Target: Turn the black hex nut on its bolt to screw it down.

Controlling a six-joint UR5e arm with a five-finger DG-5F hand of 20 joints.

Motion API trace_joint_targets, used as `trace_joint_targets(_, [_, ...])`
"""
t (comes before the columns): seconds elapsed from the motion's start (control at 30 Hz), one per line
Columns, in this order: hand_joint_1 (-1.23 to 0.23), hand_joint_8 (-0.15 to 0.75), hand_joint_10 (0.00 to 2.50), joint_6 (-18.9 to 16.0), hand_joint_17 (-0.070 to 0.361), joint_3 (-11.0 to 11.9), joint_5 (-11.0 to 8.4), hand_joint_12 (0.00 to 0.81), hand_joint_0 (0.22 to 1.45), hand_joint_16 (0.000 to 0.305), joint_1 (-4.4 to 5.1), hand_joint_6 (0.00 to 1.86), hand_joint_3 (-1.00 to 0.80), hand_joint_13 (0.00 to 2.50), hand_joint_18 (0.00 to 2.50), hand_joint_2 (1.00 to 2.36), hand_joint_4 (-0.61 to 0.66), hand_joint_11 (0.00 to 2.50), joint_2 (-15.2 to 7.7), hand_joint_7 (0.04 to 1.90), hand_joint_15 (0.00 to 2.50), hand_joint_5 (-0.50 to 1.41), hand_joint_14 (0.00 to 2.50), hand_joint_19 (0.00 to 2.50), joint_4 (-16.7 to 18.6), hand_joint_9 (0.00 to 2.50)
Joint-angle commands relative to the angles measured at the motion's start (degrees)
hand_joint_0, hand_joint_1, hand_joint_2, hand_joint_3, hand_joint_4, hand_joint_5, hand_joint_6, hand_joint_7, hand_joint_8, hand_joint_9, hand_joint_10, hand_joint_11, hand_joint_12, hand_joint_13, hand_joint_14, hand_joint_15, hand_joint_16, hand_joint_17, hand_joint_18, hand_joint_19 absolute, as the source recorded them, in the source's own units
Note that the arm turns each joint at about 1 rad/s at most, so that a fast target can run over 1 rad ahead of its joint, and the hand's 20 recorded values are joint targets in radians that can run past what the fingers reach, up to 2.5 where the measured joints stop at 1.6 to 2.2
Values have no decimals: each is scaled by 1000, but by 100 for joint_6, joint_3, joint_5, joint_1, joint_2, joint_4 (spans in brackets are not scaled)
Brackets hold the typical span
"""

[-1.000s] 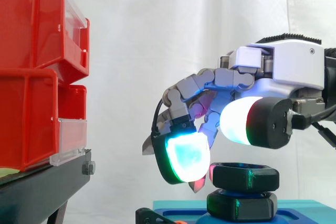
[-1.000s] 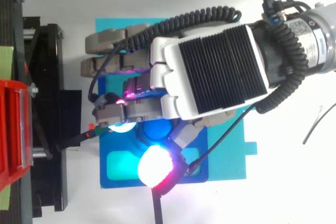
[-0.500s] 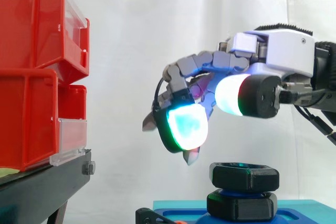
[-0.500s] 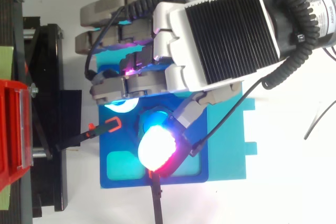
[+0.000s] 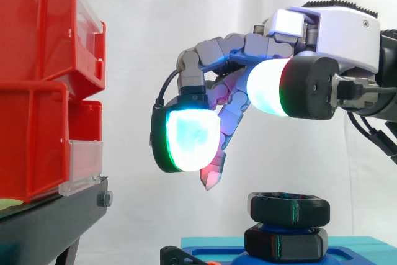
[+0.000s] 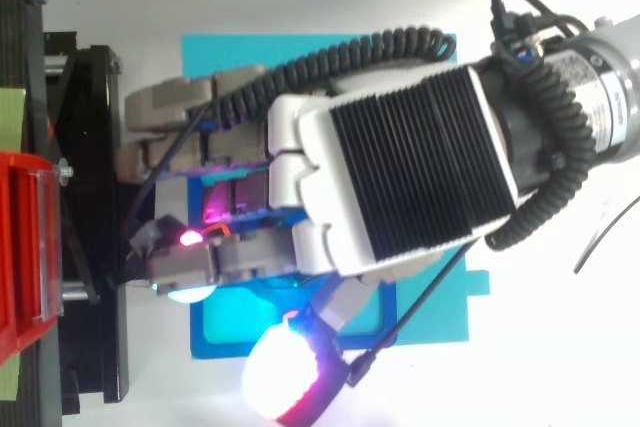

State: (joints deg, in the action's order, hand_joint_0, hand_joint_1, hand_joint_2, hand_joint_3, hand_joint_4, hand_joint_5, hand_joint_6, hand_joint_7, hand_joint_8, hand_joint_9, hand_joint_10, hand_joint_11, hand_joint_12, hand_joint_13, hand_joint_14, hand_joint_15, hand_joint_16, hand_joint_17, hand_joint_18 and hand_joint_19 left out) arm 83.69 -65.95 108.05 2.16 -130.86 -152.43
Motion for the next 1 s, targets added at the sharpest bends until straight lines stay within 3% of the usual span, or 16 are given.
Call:
trace_joint_targets(0.0, [-297,298,14,-2,119,-6,-91,400,500,53,135,505,-500,650,397,1000,93,330,-1,1165,210,-18,9,365,-112,1110])
trace_joint_targets(0.2, [-314,276,13,7,116,-6,-171,391,506,52,223,505,-500,651,401,1000,49,317,-1,1058,207,-13,7,364,-244,1126])
trace_joint_targets(0.4, [-316,295,15,86,117,-23,-171,400,503,52,276,506,-500,620,390,1000,111,312,-10,1179,212,-13,8,365,-349,1062])
trace_joint_targets(0.5, [-319,304,13,139,120,-23,-144,408,498,53,267,505,-500,560,350,1000,126,312,-10,1303,199,-6,7,360,-428,1000])
trace_joint_targets(0.73, [-319,302,14,148,119,-15,-39,409,496,53,205,504,-500,534,321,1000,126,298,-10,1356,188,-1,7,347,-446,994])
trace_joint_targets(0.87, [-327,277,1,156,117,-32,-39,394,490,52,179,504,-500,260,0,1000,165,96,-10,1361,82,17,1,253,-472,742])
trace_joint_targets(0.97, [-338,257,0,165,116,-41,-30,392,486,51,144,505,-500,178,0,1000,192,0,-10,1356,53,24,2,205,-481,574])
